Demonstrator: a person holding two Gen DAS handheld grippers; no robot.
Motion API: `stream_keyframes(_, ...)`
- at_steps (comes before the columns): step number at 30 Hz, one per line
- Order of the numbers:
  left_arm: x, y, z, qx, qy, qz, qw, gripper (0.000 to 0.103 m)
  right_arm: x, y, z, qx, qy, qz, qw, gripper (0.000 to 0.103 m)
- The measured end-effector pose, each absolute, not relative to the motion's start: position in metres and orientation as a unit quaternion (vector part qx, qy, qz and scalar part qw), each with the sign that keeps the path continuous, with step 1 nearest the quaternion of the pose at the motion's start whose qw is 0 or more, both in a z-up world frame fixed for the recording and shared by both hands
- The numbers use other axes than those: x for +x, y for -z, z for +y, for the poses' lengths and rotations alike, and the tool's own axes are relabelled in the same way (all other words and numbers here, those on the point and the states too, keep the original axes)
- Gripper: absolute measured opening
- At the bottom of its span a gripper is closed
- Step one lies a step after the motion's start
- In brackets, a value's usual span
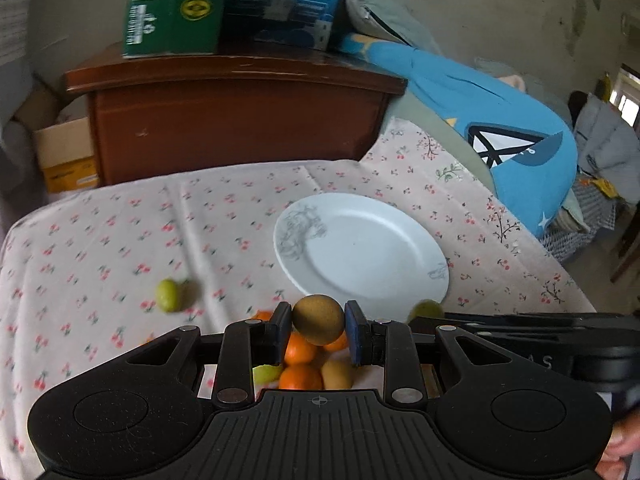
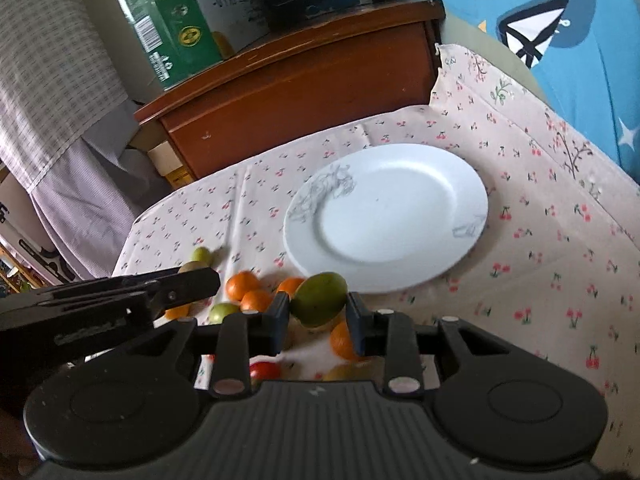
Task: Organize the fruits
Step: 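Carry both fruits onto the white plate and open both tools, then withdraw both tools from the plate back toward the fruit cluster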
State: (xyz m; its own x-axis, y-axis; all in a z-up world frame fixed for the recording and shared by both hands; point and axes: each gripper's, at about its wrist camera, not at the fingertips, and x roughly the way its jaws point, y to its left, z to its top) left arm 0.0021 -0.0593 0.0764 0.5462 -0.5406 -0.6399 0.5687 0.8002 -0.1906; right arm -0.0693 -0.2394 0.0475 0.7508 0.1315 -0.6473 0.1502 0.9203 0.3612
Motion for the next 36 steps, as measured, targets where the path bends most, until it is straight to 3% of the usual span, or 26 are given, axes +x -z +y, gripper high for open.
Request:
stream_keyframes(23,0.052,-0.037,-0.117,0.040,0.339,0.391,0.855,0.026,-0.023,-0.019,-0.273,0.204,0.042,0.378,0.902,0.031)
stream_keyframes(27,0.052,-0.036,-0.118,0.036,0.334,0.391,0.857,0.030,-0.022,-0.018,-0.275,0.209,0.048,0.379,0.900,0.033)
stream_keyframes(30,0.051,-0.040,-0.116,0.028,0.325,0.389,0.862,0.041,-0.023,-0.020,-0.277,0.216,0.050,0.374,0.901,0.033)
stream_keyframes(36,0.049,-0.051,-0.110,0.024,0.319,0.383,0.866,0.049,-0.025,-0.023,-0.278,0.213,0.052,0.367,0.904,0.034)
